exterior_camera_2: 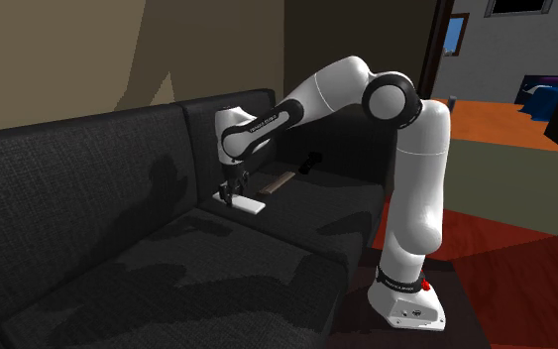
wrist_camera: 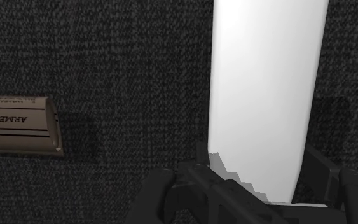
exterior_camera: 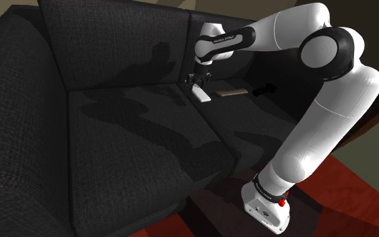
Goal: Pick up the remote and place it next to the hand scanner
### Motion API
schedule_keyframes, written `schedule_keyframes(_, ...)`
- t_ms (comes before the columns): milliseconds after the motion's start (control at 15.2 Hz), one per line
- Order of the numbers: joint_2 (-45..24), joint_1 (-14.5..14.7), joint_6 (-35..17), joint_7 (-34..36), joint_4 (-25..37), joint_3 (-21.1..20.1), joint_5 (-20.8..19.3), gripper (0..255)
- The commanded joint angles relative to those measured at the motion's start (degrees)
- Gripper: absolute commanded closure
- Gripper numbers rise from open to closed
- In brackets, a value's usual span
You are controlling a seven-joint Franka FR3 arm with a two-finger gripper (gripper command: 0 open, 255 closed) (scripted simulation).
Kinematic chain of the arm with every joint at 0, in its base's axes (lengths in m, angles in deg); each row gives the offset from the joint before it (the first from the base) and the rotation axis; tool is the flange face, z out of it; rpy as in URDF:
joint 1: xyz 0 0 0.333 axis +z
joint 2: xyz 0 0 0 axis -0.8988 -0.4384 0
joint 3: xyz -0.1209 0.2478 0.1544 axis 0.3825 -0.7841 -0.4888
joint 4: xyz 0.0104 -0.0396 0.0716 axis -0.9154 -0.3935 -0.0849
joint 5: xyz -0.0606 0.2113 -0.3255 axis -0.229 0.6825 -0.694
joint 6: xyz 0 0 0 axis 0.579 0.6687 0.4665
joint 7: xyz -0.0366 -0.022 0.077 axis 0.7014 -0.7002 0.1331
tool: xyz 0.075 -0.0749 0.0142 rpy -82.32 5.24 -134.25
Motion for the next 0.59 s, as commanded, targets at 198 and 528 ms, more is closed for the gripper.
schedule_keyframes(198, 1.53, -0.01, 3.64, -0.05, 2.11, 0.03, -0.08, 255)
schedule_keyframes(528, 2.66, 0.01, 7.3, -0.05, 4.64, 0.02, -0.14, 255)
